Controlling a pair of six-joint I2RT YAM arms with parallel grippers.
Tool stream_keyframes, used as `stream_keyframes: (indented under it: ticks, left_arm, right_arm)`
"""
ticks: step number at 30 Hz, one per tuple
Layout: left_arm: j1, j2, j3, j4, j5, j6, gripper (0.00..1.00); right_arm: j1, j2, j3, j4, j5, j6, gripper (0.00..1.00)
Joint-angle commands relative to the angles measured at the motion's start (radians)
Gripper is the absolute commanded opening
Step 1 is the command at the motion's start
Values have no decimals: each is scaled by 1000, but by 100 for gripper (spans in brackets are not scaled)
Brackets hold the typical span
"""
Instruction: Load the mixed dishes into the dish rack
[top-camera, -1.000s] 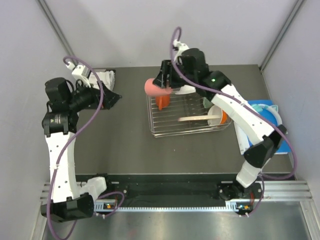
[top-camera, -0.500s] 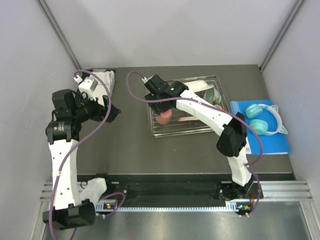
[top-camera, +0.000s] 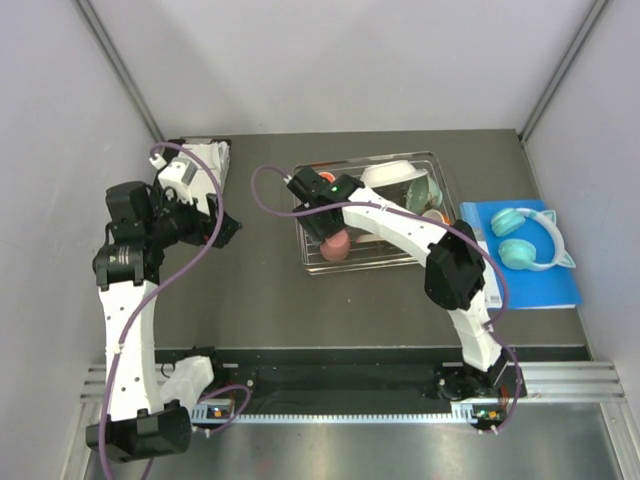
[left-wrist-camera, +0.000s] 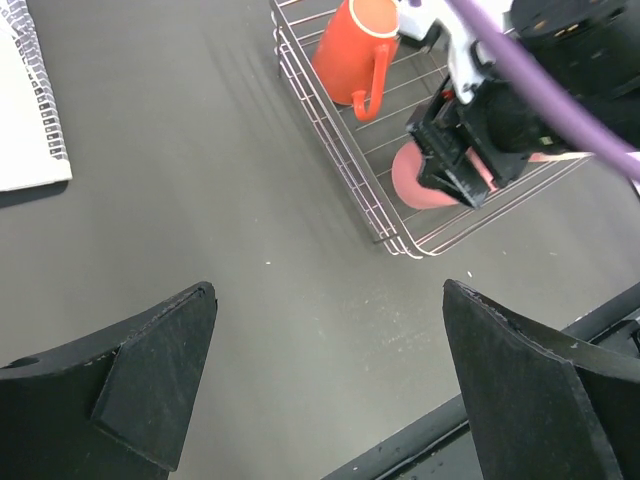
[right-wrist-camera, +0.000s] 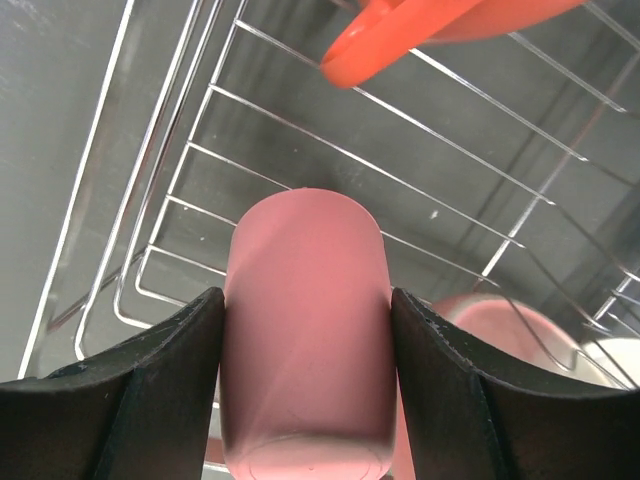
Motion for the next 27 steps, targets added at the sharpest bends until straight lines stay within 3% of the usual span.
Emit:
stream_keyframes:
  ticks: [1, 10, 20, 21, 22, 24, 25, 27]
  left_arm:
    - [4, -27, -17, 24, 7, 15, 99]
    - [3, -36, -46, 35, -6, 13, 99]
    - [3, -36, -62, 49, -13, -1, 99]
    - [4, -36, -65, 50, -13, -2, 99]
    - [4, -34, -66, 50, -12, -5, 99]
    - [3, -34, -69, 53, -9, -8, 99]
    - [3, -36, -69, 52, -10, -8, 99]
    - [3, -34, -69, 47, -6, -8, 98]
  right_arm:
    - [6, -1, -13, 94, -21, -14, 0]
    - [-2, -11, -115, 225, -141, -32, 0]
    - [-2, -54, -191, 294, -123, -35, 0]
    - [-4, -57, -192, 295, -121, -37, 4]
    - [-4, -65, -194, 297, -112, -40, 26]
    - [-5, -73, -195, 300, -107, -43, 41]
    - [-5, -82, -195, 300, -106, -51, 59]
    - [-4, -94, -197, 297, -100, -54, 73]
